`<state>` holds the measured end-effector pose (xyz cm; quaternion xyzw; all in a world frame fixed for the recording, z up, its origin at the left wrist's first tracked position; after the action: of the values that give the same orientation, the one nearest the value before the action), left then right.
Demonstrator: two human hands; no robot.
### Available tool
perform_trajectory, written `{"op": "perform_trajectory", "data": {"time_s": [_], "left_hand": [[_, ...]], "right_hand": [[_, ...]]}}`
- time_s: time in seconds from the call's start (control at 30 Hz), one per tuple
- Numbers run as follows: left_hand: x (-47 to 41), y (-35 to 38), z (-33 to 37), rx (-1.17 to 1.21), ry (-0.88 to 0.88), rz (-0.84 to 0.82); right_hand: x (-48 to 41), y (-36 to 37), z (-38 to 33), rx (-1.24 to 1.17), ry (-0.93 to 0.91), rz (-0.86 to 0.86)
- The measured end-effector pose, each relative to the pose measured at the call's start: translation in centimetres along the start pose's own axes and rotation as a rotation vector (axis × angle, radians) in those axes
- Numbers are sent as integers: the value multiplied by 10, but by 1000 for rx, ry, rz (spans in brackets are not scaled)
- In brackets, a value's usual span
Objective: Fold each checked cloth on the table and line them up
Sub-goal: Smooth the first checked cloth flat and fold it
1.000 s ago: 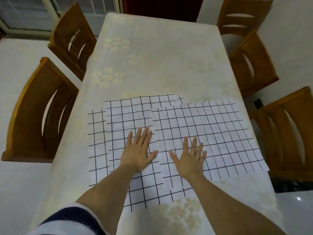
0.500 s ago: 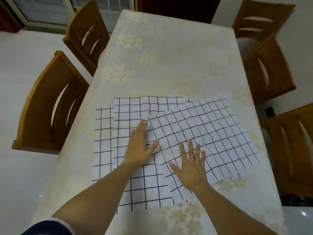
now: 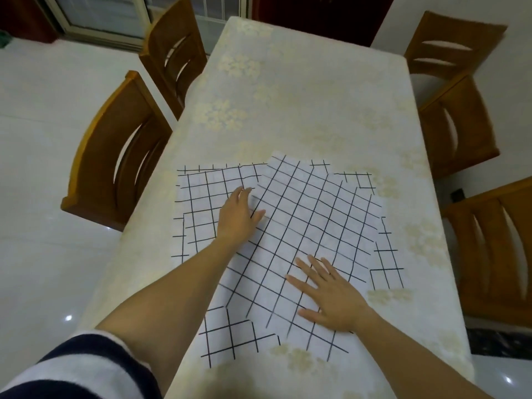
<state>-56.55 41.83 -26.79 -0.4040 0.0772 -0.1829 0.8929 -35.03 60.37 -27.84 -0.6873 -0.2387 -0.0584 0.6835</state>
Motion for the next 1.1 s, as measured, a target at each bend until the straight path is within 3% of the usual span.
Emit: {"op": "perform_trajectory", "data": {"time_s": [0.1, 0.23, 0.3, 0.53, 0.67, 0.73, 0.87, 0.9, 1.0, 1.1], "left_hand": [[13, 1, -9, -196, -49, -66], [31, 12, -26, -265, -176, -254], [31, 16, -30, -263, -170, -325], [-3, 11, -23, -254, -17, -455], [-11, 10, -19, -261, 18, -504], [-10, 5, -14, -288, 24, -395], [19, -4, 27, -381, 102, 36], [30, 7, 39, -390, 158, 19], [54, 62, 56, -475, 326, -296], [61, 84, 36, -479, 281, -414]], "right_hand": [[2, -7, 7, -53, 89, 103], [-19, -8, 22, -278, 581, 194], [-30, -2, 23, -325, 684, 129], [-35, 9, 17, -316, 629, 22], [-34, 7, 21, -260, 489, 19], [-32, 4, 27, -213, 403, 17], [-36, -16, 32, -241, 385, 186], [-41, -20, 31, -277, 435, 243], [-60, -21, 15, -335, 515, 258], [-61, -5, 11, -307, 560, 168]]}}
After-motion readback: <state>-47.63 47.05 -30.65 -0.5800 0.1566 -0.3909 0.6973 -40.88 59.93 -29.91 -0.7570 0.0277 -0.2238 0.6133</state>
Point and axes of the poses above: each hand's wrist, its own x-axis away from the middle knuckle, its own y-axis out of the palm, z = x × y, the point moved 5 cm from there along -x, towards the middle knuckle, and after that the axes turned 8 degrees about y, right-handed, at the moved point
